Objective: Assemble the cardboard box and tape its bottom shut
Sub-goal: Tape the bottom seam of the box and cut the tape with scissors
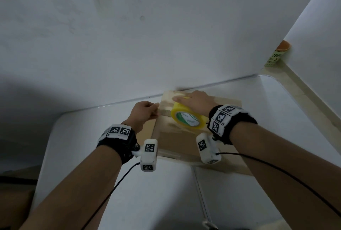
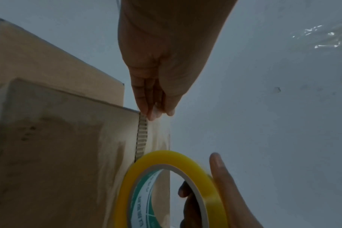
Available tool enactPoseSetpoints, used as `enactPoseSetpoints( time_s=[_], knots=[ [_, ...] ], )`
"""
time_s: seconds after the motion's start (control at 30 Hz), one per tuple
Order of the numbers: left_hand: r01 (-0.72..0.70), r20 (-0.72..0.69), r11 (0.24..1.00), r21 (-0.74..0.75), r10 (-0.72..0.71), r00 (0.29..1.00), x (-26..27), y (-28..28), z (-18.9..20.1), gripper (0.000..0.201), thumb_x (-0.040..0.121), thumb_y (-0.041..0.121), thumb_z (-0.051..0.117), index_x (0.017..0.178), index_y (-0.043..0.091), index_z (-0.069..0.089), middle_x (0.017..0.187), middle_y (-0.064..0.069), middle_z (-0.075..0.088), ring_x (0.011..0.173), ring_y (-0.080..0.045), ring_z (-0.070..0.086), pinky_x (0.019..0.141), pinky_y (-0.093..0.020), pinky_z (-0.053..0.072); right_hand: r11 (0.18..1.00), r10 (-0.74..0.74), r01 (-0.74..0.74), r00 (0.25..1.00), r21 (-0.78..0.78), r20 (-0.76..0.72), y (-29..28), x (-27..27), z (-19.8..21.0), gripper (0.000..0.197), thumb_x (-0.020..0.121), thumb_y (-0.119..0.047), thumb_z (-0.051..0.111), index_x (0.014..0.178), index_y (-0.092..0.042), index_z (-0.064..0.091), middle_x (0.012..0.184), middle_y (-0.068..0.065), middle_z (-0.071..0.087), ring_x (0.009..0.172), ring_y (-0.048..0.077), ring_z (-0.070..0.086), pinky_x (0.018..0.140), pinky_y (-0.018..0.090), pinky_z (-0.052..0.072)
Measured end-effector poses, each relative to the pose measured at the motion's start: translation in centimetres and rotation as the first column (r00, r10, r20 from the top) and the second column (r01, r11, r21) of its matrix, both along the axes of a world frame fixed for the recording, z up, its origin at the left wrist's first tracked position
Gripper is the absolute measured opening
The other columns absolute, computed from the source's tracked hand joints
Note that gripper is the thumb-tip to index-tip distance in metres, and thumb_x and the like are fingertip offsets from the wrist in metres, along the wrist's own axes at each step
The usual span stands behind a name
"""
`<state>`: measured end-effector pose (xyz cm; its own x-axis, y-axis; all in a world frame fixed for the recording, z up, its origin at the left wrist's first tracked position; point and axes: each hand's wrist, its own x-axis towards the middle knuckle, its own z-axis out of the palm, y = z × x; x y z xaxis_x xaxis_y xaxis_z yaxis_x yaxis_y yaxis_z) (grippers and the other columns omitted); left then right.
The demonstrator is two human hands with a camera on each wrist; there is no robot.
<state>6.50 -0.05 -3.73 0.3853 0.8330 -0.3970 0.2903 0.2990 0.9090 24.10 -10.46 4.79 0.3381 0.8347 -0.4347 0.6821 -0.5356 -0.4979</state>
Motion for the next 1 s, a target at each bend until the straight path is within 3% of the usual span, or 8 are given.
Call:
enactPoseSetpoints(
  time_s=[0.07,0.27,0.47,0.63,0.77,0.83,0.9,1.0],
  knots=[
    [-0.006,-0.026,0.998,0.057,0.007,1.000,-0.4,-0.2,-0.2,0.020,0.094,0.019,0.060,0.083,0.003,0.060,0.079,-0.010,0.066,0.071,-0.020,0.066,0.063,-0.023,0.056,1.000,0.026,-0.026,0.999,-0.010,0.046,0.8,-0.7,0.1,0.072,0.085,-0.070,0.044,0.129,-0.015,0.059,0.132,0.012,0.057,0.116,0.029,0.056,0.097,0.037,0.044],
    [-0.101,-0.027,0.990,0.103,0.104,0.994,-0.9,-1.6,-2.4,0.017,0.097,0.013,0.051,0.080,0.010,0.054,0.079,-0.008,0.061,0.069,-0.018,0.058,0.063,-0.025,0.054,0.989,0.120,-0.111,0.988,-0.092,0.097,1.6,-1.5,0.6,0.068,0.093,-0.061,0.039,0.134,-0.009,0.053,0.142,0.017,0.046,0.126,0.031,0.048,0.101,0.034,0.038],
    [-0.094,-0.102,0.978,0.187,0.114,0.988,-0.8,-1.6,-3.2,0.016,0.097,0.018,0.049,0.082,0.012,0.050,0.069,-0.002,0.061,0.060,-0.014,0.054,0.067,-0.030,0.051,0.989,0.104,-0.091,0.988,-0.118,0.110,2.6,-2.0,0.6,0.067,0.091,-0.059,0.046,0.127,-0.003,0.054,0.130,0.015,0.055,0.118,0.031,0.053,0.092,0.032,0.041],
    [-0.049,-0.169,0.966,0.254,0.094,0.981,-1.0,-1.7,-3.8,0.019,0.099,0.025,0.045,0.088,0.010,0.050,0.078,-0.002,0.061,0.065,-0.013,0.053,0.063,-0.026,0.046,0.990,0.095,-0.080,0.988,-0.119,0.124,3.6,-2.4,0.1,0.064,0.085,-0.062,0.051,0.119,-0.008,0.059,0.123,0.012,0.060,0.110,0.028,0.057,0.080,0.028,0.039],
    [0.018,-0.232,0.945,0.328,0.062,0.971,-1.1,-0.9,-3.7,0.020,0.100,0.024,0.043,0.093,0.007,0.050,0.092,-0.010,0.062,0.077,-0.020,0.056,0.073,-0.038,0.049,0.992,0.069,-0.055,0.991,-0.115,0.117,3.7,-2.6,0.3,0.060,0.087,-0.057,0.052,0.117,-0.007,0.060,0.121,0.013,0.061,0.109,0.028,0.057,0.084,0.031,0.043],
    [0.016,-0.262,0.936,0.351,0.082,0.962,-1.8,0.3,-3.4,0.023,0.101,0.024,0.042,0.095,0.003,0.049,0.091,-0.012,0.062,0.076,-0.023,0.055,0.071,-0.039,0.049,0.993,0.061,-0.047,0.990,-0.111,0.125,3.6,-2.6,0.3,0.060,0.087,-0.056,0.052,0.117,-0.005,0.060,0.121,0.014,0.061,0.108,0.029,0.058,0.087,0.032,0.044],
    [0.029,-0.282,0.941,0.338,0.072,0.957,-2.7,1.6,-3.0,0.022,0.101,0.024,0.043,0.095,0.003,0.048,0.083,-0.008,0.059,0.071,-0.020,0.053,0.066,-0.034,0.048,0.993,0.062,-0.048,0.990,-0.110,0.129,3.6,-2.7,0.3,0.060,0.088,-0.056,0.051,0.118,-0.005,0.060,0.121,0.014,0.061,0.108,0.029,0.058,0.087,0.032,0.045],
    [0.031,-0.223,0.971,0.239,0.024,0.974,-3.4,2.2,-2.9,0.020,0.101,0.023,0.045,0.093,0.006,0.051,0.077,-0.002,0.057,0.067,-0.014,0.053,0.071,-0.031,0.051,0.993,0.060,-0.046,0.990,-0.110,0.125,3.9,-2.9,0.4,0.059,0.087,-0.056,0.052,0.118,-0.006,0.062,0.121,0.013,0.062,0.108,0.028,0.059,0.085,0.031,0.045]
  ],
)
